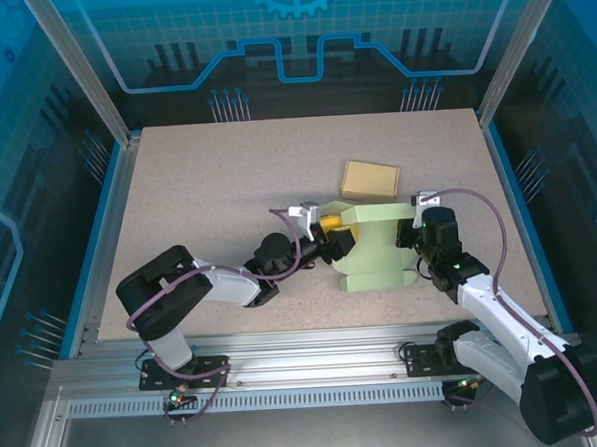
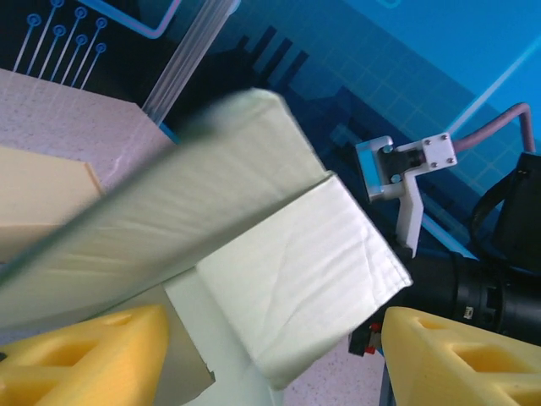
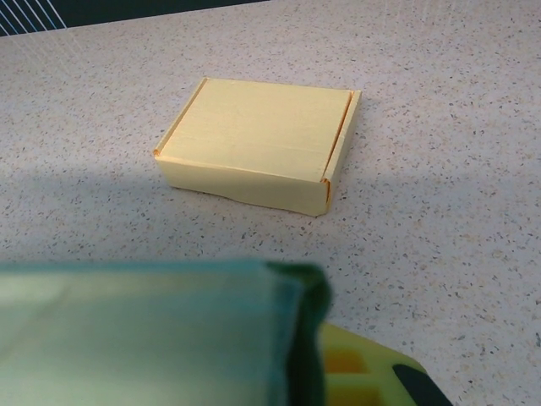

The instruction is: Fold the paper box

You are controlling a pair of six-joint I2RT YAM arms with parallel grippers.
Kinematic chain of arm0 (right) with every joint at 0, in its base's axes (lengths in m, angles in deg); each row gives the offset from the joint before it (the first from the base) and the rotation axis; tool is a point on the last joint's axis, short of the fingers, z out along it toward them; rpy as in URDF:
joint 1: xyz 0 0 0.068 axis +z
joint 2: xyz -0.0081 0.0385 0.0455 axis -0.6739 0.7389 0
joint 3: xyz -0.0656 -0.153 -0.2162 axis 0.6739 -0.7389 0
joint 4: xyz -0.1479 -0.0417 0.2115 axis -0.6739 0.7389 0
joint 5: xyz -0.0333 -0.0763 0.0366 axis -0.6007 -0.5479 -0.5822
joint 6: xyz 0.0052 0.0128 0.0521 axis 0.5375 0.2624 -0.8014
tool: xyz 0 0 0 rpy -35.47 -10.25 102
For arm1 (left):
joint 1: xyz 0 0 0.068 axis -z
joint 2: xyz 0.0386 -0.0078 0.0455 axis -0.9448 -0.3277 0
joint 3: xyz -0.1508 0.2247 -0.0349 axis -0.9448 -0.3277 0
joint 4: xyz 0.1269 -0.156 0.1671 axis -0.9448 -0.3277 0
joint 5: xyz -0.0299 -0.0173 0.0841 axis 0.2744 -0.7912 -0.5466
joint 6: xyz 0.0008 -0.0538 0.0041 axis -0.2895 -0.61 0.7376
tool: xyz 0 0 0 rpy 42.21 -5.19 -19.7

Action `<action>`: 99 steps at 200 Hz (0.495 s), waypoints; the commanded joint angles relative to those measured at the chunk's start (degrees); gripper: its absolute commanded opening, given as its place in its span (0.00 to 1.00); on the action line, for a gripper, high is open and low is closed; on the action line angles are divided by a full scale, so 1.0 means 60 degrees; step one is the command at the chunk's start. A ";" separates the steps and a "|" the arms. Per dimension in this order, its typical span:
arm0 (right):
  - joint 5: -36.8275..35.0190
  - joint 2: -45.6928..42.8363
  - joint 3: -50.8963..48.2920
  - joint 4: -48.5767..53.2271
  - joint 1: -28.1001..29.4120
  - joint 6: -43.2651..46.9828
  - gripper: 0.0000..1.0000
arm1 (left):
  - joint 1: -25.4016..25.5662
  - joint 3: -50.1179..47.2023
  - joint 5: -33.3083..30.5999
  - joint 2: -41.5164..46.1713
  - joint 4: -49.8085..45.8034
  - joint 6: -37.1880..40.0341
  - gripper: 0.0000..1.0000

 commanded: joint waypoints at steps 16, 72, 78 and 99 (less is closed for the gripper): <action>0.0042 -0.0095 -0.0117 0.0035 -0.0016 0.0067 0.00 | -0.0041 0.0301 0.0262 -0.0389 0.0362 0.0182 0.68; 0.0016 -0.0135 -0.0132 0.0034 -0.0022 0.0054 0.00 | -0.0057 0.0514 0.0582 -0.0871 0.0300 -0.0152 0.70; 0.0002 -0.0139 -0.0122 0.0034 -0.0019 0.0042 0.00 | -0.0057 0.0471 0.0599 -0.0812 0.0296 -0.0070 0.70; -0.0032 -0.0152 -0.0140 0.0045 -0.0011 0.0036 0.00 | -0.0053 0.0095 0.0541 -0.0193 -0.0073 0.0466 0.70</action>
